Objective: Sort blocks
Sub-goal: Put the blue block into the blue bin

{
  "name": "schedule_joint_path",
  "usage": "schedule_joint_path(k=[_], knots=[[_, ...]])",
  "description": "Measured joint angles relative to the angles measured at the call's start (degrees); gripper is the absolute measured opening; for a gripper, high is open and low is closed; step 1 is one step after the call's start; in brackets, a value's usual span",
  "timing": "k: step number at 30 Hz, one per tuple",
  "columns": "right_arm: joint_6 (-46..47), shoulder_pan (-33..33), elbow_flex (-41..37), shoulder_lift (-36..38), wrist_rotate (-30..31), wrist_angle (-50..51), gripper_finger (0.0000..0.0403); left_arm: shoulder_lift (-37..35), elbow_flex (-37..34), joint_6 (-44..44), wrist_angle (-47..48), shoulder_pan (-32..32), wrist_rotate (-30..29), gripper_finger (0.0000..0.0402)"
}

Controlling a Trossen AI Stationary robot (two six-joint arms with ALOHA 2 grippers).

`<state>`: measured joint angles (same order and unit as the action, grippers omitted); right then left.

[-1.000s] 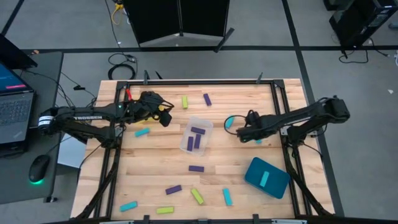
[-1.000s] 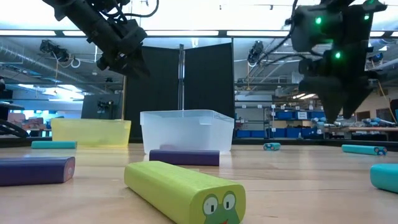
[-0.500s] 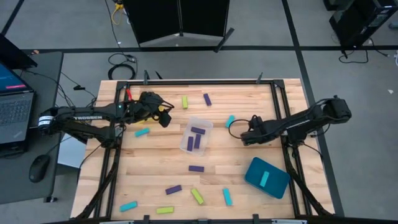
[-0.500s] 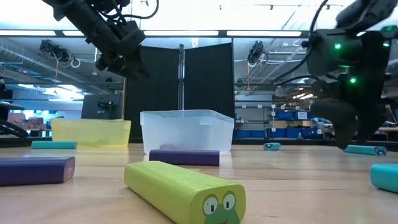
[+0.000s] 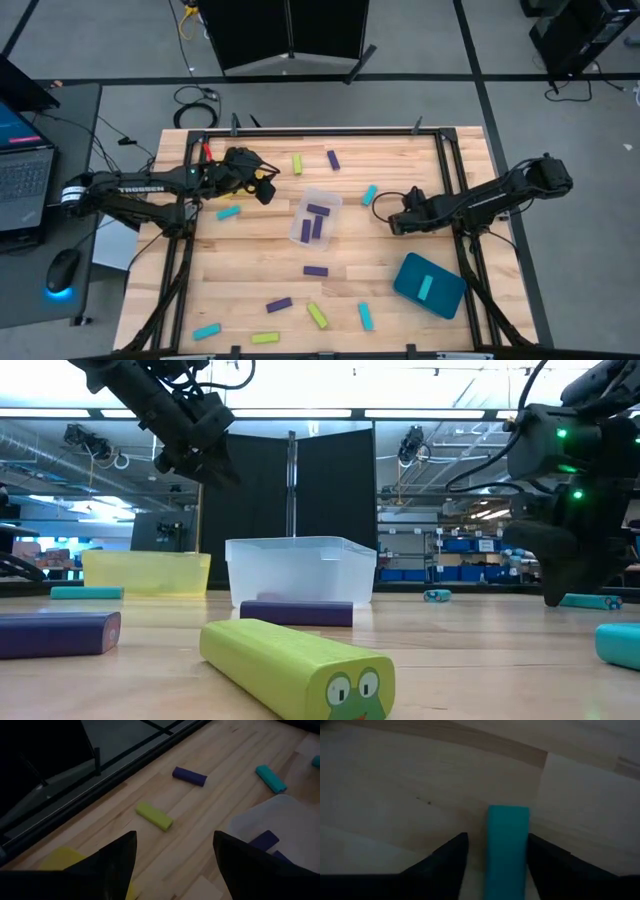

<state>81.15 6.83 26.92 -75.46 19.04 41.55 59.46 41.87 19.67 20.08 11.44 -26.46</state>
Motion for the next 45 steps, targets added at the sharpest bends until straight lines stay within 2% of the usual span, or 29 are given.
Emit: schedule_joint_path(k=[4,6,15,21,25,29,33,38,42,45], knots=[[-0.22,0.0,0.0,-0.04,-0.43,-0.79,0.0137,0.0,0.0,0.03,-0.02,0.0,-0.02,0.0269],[-0.35,0.0,0.0,-0.04,-0.42,-0.72,0.0117,0.0,0.0,0.03,0.0,0.0,-0.02,0.0269],[-3.8,1.17,1.05,3.67,-0.16,2.54,0.0117,0.0,0.0,0.12,0.25,0.0,0.02,0.0269],[-8.19,5.03,4.16,11.21,5.63,3.01,0.0117,0.0,0.0,0.49,0.66,-0.77,0.22,0.0269],[-14.25,9.26,6.67,17.49,8.01,0.35,0.0117,0.25,0.02,0.49,0.61,-1.83,0.33,0.0269],[-21.86,15.71,7.61,22.18,5.3,-7.18,0.0117,0.76,0.04,0.46,1.44,-3.37,0.37,0.0269],[-25.57,23.59,7.58,22.18,-0.54,-12.56,0.0117,1.03,0.07,0.52,2.36,-5.24,0.39,0.0269],[-17.35,32.95,7.61,19.16,-5.86,-12.48,0.0117,1.38,0.04,0.79,2.16,-7.69,0.4,0.0269],[-8.56,38.12,7.61,16.87,-6.05,-11.12,0.0124,1.38,0.04,1.63,2.14,-9.56,0.42,0.0269],[-3.24,39.98,7.61,15.64,-3.88,-9.25,0.0139,1.36,0.04,1.65,2.12,-11.12,0.48,0.0269]])
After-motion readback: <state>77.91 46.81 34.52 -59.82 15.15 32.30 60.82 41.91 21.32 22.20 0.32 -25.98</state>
